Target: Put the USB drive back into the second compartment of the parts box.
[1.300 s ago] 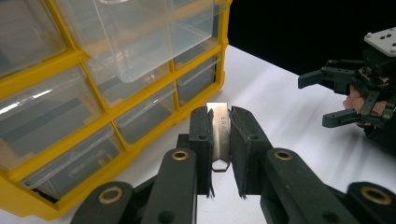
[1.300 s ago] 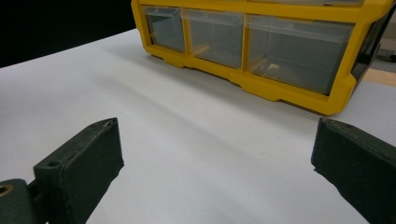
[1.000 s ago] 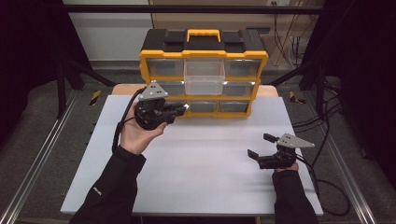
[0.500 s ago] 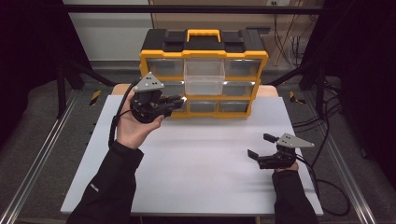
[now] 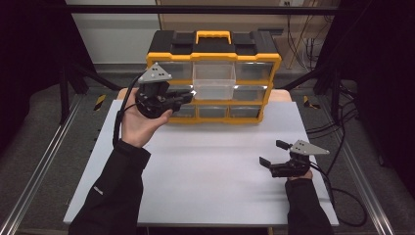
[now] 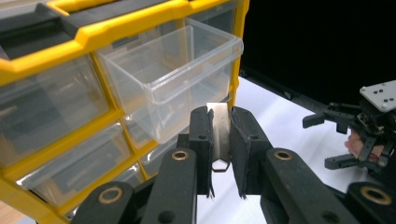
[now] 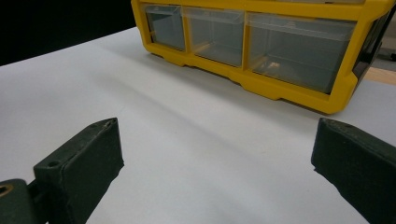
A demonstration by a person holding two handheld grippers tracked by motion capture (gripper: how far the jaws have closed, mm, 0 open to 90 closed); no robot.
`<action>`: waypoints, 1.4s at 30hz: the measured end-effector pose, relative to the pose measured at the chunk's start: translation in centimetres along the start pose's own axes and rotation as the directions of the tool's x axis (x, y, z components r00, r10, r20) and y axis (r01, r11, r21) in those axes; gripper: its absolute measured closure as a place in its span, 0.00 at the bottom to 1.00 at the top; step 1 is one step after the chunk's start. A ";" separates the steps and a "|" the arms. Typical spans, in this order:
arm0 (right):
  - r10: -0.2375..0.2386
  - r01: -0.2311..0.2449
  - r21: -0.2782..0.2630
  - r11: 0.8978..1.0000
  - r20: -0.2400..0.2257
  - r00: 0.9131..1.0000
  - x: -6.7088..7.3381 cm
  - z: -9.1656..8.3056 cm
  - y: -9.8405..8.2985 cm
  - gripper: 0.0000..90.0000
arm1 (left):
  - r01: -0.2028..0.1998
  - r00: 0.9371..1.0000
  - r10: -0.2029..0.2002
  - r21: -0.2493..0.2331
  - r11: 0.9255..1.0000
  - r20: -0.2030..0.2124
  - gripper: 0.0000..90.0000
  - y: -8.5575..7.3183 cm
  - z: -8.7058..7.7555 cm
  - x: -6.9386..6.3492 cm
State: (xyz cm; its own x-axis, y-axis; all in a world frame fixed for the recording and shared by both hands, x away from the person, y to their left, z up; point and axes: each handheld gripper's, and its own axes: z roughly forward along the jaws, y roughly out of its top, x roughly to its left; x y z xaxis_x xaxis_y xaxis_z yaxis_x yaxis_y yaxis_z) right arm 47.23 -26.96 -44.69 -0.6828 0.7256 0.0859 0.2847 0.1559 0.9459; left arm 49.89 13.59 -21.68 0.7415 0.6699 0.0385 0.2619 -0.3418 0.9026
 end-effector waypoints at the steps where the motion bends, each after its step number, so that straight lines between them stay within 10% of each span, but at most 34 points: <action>1: 0.000 0.000 0.000 1.000 0.000 1.000 0.0 0.0 0.0 0.03 | -0.003 1.000 0.003 -0.004 1.000 0.000 0.88 0.3 0.0 0.0; 26: 0.000 0.000 0.001 1.000 -0.002 1.000 0.0 0.0 0.0 0.03 | -0.010 0.999 0.009 -0.022 1.000 -0.033 0.88 4.1 2.2 0.2; 42: 0.000 0.000 0.002 1.000 -0.001 1.000 0.0 0.0 0.0 0.03 | 0.029 0.996 -0.031 -0.025 0.999 -0.080 0.88 5.3 4.9 2.6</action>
State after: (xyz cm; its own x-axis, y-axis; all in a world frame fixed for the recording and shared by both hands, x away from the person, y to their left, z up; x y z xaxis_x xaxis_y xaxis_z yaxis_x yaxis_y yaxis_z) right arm 47.23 -26.95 -44.73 -0.6836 0.7248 0.0859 0.2857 0.1575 0.9453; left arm 56.24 10.36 -18.88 0.6816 0.7304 0.0447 0.2676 -0.3056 0.9138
